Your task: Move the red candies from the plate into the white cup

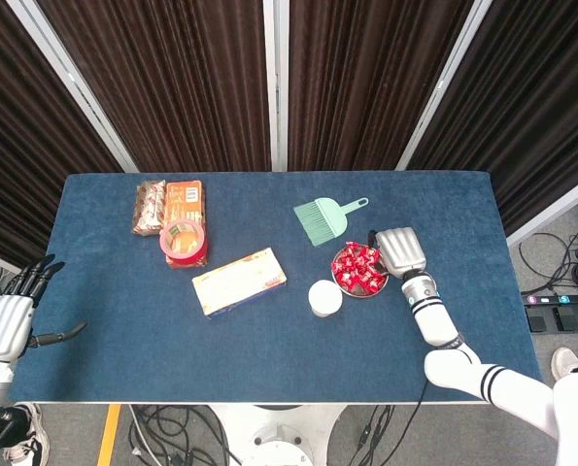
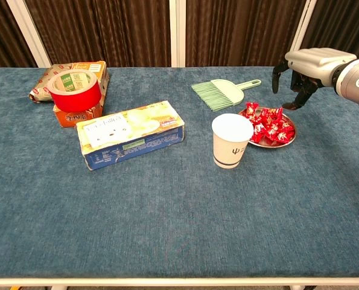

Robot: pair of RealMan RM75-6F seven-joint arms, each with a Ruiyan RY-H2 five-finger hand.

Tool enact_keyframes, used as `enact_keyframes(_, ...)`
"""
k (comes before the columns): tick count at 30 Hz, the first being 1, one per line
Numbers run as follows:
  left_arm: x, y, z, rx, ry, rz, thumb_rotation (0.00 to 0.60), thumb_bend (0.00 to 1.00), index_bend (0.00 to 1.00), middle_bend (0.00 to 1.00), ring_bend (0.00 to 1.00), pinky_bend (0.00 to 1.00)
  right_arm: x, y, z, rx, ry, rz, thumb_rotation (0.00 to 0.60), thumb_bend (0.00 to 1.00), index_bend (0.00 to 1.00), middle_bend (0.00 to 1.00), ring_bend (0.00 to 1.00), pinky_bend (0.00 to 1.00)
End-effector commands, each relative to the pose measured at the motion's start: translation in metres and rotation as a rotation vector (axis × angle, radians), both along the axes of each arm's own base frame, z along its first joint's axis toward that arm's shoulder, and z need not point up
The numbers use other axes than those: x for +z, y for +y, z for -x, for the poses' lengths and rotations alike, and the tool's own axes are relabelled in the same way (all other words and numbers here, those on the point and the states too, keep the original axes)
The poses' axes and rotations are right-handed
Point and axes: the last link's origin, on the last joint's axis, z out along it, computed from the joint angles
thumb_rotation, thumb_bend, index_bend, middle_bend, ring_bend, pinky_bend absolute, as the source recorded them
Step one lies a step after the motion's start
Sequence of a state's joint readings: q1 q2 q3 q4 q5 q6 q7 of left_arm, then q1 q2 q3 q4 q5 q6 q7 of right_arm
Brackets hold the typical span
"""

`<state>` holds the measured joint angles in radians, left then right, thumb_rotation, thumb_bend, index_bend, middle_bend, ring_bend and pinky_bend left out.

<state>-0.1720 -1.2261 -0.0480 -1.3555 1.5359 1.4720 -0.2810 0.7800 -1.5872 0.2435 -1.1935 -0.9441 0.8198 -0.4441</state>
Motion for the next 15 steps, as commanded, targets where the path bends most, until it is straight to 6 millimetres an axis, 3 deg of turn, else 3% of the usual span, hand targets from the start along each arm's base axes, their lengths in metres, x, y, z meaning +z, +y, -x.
enact_keyframes(1,0.0,-0.001,0.001,0.002,-0.001,0.001,0.288,0.13,0.17,0.16,0.1,0.2,-0.006,-0.001,0.001,-0.008,0.045,-0.024,0.6,0.23,0.46,1.0,1.0,1.0)
enact_keyframes(15,0.002,-0.001,0.006,0.01,-0.009,0.002,0.291,0.14,0.17,0.16,0.1,0.2,-0.028,-0.007,-0.004,-0.01,0.086,-0.039,0.6,0.25,0.46,1.0,1.0,1.0)
